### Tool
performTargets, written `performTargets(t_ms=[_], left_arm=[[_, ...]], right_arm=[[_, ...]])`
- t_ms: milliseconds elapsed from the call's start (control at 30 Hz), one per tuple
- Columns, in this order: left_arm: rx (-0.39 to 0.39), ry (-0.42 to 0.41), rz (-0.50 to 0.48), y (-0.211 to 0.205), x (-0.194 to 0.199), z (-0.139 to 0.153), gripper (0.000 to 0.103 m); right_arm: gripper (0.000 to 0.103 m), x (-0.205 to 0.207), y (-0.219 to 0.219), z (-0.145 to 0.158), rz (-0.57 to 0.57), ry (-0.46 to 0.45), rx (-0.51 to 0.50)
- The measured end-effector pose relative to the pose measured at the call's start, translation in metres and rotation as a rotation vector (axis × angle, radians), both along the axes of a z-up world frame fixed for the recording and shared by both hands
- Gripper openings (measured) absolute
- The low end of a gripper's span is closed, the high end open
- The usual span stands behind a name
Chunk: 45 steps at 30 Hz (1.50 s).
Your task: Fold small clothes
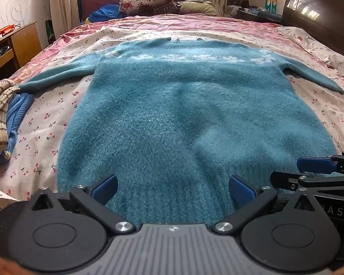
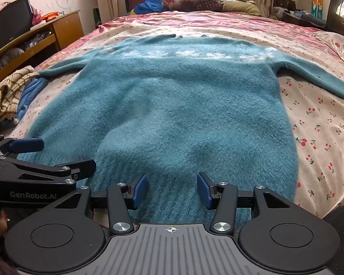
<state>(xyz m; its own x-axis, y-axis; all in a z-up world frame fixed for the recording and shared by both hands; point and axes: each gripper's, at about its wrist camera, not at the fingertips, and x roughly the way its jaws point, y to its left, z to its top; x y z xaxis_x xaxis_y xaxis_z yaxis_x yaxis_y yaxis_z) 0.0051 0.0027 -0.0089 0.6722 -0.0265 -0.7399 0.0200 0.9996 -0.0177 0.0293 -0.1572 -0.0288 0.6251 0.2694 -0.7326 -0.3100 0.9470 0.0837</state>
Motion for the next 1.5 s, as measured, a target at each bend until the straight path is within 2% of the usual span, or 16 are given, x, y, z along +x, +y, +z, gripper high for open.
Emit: performTargets(t_ms=[1500], left_arm=[[0.007,0.014,-0.002,-0.0014,0.0011,-0.0049,0.103]], right_arm=[[0.048,-0.0034,-0.0004,-0.0014,-0.001,-0.006,-0.016]])
